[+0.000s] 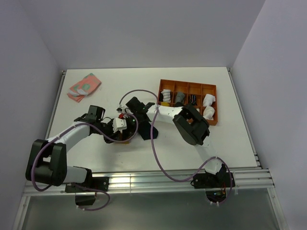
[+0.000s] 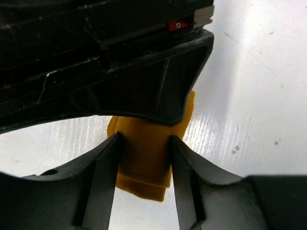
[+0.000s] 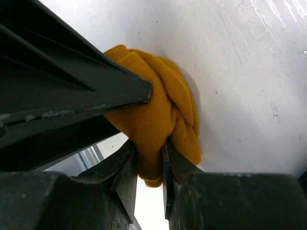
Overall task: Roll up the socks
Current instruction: Roll the sock at the center of the board.
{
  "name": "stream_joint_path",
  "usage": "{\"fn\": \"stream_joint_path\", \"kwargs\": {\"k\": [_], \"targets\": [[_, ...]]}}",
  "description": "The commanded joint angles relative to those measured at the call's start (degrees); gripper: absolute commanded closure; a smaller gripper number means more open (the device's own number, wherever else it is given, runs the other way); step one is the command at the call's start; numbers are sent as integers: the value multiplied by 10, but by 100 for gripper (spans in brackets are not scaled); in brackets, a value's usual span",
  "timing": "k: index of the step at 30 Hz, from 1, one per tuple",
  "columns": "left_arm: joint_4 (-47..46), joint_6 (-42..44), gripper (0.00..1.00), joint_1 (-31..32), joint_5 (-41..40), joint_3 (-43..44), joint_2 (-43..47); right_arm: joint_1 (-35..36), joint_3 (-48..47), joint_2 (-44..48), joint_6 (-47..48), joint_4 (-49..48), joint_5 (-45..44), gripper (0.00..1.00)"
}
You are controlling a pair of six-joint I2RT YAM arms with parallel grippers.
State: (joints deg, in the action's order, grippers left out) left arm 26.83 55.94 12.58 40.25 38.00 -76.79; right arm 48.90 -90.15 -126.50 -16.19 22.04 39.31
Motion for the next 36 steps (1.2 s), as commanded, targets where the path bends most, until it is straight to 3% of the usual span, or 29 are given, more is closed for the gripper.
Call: {"fn": "stream_joint_path", "kwargs": {"k": [1, 3, 9, 13, 19, 22, 29, 36], "targets": [[5, -14, 50, 0, 15, 22, -22, -5, 32, -16, -6, 25, -13, 87], [10, -16, 52, -3, 18, 30, -33, -6, 39, -17, -10, 16, -9, 87], [47, -36, 71, -9, 30, 79, -93, -7, 60, -9, -20, -3, -15, 83], [88, -30, 84, -19, 46, 111, -128, -7, 81, 7, -35, -26, -40, 71], [140, -16, 94, -29, 47, 140, -167, -7, 164, 60, -81, -113, -87, 54], [162, -8, 98, -32, 47, 149, -185, -7, 204, 90, -107, -183, -113, 48], [209, 7, 100, -36, 48, 175, -226, 11, 325, 190, -126, -302, -227, 46], [251, 10, 100, -41, 48, 211, -271, 72, 394, 293, -88, -328, -403, 43]]}}
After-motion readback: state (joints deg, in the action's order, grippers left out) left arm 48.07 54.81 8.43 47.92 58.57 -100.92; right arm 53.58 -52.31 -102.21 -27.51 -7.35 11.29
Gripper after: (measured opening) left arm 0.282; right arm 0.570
